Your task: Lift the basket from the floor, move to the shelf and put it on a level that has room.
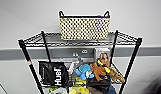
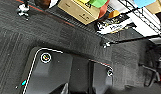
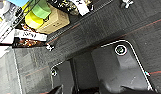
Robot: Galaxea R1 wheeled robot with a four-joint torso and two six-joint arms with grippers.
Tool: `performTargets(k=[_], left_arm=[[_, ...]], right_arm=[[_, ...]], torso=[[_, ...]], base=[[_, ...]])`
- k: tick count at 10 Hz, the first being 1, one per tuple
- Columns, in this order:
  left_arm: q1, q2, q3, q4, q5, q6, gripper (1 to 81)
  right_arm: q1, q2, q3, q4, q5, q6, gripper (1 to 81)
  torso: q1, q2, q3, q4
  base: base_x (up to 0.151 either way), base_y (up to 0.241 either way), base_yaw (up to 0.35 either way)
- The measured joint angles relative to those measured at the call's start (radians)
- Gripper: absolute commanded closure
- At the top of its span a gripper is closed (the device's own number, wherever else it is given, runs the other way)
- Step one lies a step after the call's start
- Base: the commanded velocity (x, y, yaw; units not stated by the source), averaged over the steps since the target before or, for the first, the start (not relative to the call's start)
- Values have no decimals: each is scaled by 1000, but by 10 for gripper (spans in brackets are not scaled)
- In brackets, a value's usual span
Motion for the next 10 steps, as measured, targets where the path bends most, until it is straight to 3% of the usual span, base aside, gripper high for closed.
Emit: performTargets(k=[4, 10], left_arm=[[38, 106, -123, 35, -1, 0, 10], [86, 277, -389, 84, -2, 0, 10]], right_arm=[[-54, 88, -124, 0, 15, -29, 10], [-118, 280, -426, -2, 23, -79, 10]], torso=[[-1, 0, 0, 0], [-2, 0, 1, 0]], base=[[0, 0, 0], [0, 0, 0]])
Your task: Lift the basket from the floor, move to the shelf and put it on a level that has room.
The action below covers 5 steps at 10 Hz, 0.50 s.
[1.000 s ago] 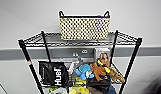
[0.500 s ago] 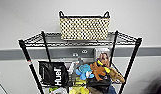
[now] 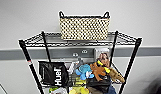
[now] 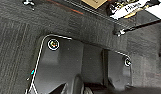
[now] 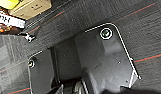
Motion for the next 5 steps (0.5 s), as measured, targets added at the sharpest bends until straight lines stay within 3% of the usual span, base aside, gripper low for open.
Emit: performTargets(k=[5], left_arm=[[37, 149, -234, 43, -3, 0, 10]], right_arm=[[-49, 151, -249, -22, 17, -15, 10]], torso=[[-1, -1, 1, 0]], base=[[0, 0, 0]])
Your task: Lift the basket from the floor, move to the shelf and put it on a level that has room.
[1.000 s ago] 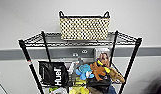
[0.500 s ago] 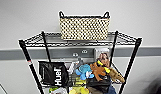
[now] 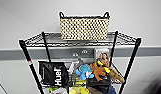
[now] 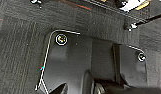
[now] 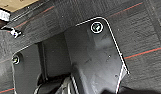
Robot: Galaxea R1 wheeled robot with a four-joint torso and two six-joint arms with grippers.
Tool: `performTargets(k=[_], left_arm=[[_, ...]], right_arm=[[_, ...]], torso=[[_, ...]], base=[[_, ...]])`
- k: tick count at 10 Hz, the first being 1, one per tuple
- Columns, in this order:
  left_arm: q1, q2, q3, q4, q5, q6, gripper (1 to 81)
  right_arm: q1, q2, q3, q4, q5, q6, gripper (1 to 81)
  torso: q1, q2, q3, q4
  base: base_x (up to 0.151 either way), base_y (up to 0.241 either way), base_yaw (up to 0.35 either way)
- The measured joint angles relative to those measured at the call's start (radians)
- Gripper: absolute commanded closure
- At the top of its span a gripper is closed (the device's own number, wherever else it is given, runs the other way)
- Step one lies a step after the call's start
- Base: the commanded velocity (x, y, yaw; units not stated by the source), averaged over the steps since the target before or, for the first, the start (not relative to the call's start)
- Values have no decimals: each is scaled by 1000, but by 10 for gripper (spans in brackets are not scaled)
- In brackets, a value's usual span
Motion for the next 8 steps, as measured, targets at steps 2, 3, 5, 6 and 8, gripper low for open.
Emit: performTargets(k=[2, 3, 5, 6, 8], left_arm=[[16, 46, -75, 11, 8, 0, 10], [15, 65, -127, 16, 10, 0, 10], [17, 120, -206, 26, 14, 0, 10], [26, 151, -223, 30, 14, 0, 10], [42, 186, -273, 36, 24, 4, 10]], right_arm=[[-21, 50, -77, -5, 31, -6, 10], [-32, 78, -118, -8, 40, -8, 10], [-48, 122, -191, -9, 59, -13, 10], [-59, 135, -203, -10, 68, -13, 10], [-86, 147, -204, -13, 68, -14, 10]], torso=[[0, 0, 0, 0], [0, 0, 0, 0], [0, -1, 0, 0], [0, -1, 0, 0], [0, -1, 0, 0]], base=[[0, 0, 0], [0, 0, 0], [0, 0, 0], [0, 0, 0], [0, 0, 0]])
